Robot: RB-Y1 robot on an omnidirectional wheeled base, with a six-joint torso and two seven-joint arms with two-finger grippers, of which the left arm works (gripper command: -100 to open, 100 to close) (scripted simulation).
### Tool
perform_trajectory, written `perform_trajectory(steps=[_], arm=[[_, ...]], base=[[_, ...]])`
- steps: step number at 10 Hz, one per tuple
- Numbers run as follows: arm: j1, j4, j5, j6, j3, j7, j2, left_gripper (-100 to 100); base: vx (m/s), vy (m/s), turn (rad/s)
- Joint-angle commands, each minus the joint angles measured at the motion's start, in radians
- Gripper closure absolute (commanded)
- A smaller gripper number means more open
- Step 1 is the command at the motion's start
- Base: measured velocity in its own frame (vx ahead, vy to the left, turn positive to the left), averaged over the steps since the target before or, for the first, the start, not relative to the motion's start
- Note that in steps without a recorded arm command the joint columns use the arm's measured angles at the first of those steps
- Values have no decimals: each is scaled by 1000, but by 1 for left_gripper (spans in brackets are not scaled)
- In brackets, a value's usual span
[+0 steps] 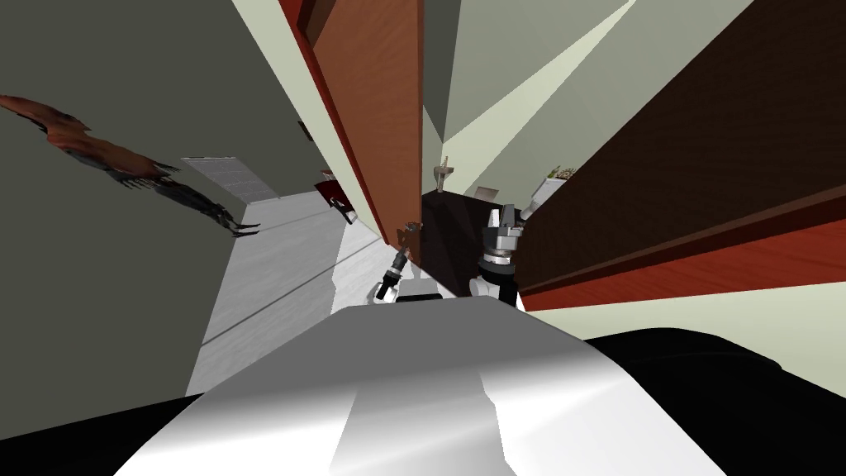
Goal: Push the door open
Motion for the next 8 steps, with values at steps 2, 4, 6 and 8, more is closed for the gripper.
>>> perform_trajectory(steps=[2, 4, 6, 8], arm=[[-22, 55, -4, -15, -19, 14, 4, -100], [-39, 95, -7, -23, -34, 23, 5, -100], [-54, 132, -11, -31, -48, 32, 6, -100], [-77, 186, -15, -42, -68, 45, 7, -100]], base=[[81, 75, -20], [95, 70, -21], [83, 80, -18], [120, 90, -24]])
